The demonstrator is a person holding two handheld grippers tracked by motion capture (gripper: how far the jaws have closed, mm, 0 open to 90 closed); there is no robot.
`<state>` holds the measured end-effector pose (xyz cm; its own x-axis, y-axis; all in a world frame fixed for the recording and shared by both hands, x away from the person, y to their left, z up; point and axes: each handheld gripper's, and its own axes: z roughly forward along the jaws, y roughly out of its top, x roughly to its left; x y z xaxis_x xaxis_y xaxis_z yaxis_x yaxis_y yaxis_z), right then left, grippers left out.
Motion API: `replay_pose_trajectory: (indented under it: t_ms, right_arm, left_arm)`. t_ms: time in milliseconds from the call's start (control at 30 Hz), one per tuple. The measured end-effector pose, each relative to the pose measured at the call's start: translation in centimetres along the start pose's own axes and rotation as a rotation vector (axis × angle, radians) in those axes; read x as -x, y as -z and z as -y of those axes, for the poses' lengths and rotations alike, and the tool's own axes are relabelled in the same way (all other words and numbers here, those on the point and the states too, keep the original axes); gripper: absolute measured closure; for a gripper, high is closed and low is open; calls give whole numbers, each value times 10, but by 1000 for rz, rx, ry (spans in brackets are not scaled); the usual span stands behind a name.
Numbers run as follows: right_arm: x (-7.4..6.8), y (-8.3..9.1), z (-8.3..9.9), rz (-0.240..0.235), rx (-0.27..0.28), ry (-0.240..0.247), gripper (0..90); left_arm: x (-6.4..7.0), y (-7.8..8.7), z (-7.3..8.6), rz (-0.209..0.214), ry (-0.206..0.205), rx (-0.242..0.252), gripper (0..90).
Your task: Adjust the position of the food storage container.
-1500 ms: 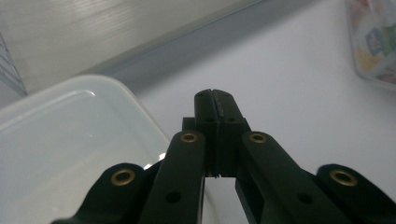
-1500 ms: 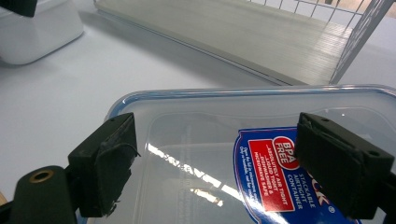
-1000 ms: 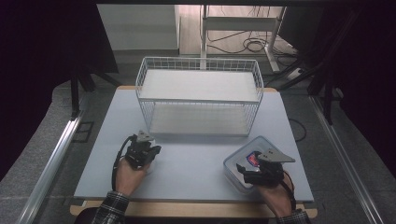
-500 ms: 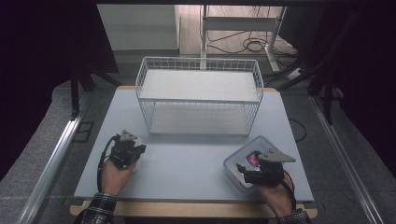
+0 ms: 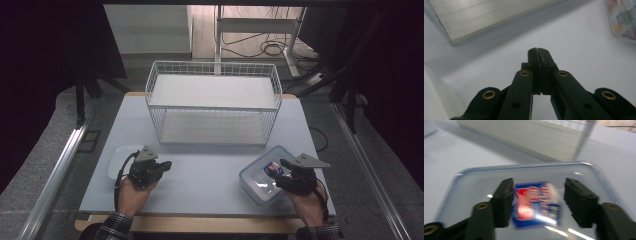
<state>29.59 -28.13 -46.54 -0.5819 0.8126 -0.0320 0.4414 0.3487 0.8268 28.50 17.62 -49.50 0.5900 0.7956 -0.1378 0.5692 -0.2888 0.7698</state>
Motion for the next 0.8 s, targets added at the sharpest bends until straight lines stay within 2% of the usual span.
replay_pose_trajectory:
  t_ms: [33, 67, 100, 133, 167, 200, 267, 300, 333, 367, 400, 433, 467, 500, 600, 667, 800]
  right_arm:
    - [0, 0, 0, 0, 0, 0, 449]
    - [11, 5, 0, 14, -8, -9, 546]
    - [11, 5, 0, 14, -8, -9, 546]
    - [22, 10, 1, 42, -12, -12, 647]
    - [22, 10, 1, 42, -12, -12, 647]
    - [33, 14, 3, 69, -17, -14, 725]
    - [44, 19, 5, 99, -17, -25, 795]
    - [44, 19, 5, 99, -17, -25, 795]
    - [54, 24, 7, 132, -19, -31, 858]
    - [54, 24, 7, 132, -19, -31, 858]
    - [64, 29, 11, 151, -22, -43, 888]
    - [64, 29, 11, 151, -22, -43, 888]
    - [72, 31, 15, 171, -35, -60, 890]
    - [75, 31, 17, 173, -42, -66, 891]
    - [81, 29, 22, 166, -62, -86, 891]
    - [83, 23, 25, 144, -94, -89, 893]
    - [84, 22, 27, 131, -106, -103, 893]
  left_arm:
    - [0, 0, 0, 0, 0, 0, 889]
    - [1, -1, 2, 14, 5, 2, 884]
    - [1, -1, 2, 14, 5, 2, 884]
    - [4, -1, 5, 25, 8, 10, 883]
    - [4, -1, 5, 25, 8, 10, 883]
    - [7, -1, 6, 30, 4, 15, 882]
    - [11, -2, 7, 36, -4, 18, 883]
    - [11, -2, 7, 36, -4, 18, 884]
    - [15, -4, 8, 40, -16, 14, 886]
    - [15, -4, 8, 40, -16, 14, 890]
    - [17, -5, 8, 41, -21, 11, 897]
    - [19, -6, 9, 42, -28, 6, 897]
    - [23, -8, 9, 45, -41, 4, 900]
    - [23, -8, 9, 45, -41, 4, 900]
    - [30, -10, 9, 58, -55, -1, 900]
    - [35, -11, 9, 78, -60, 0, 900]
    - [44, -14, 11, 111, -66, -1, 900]
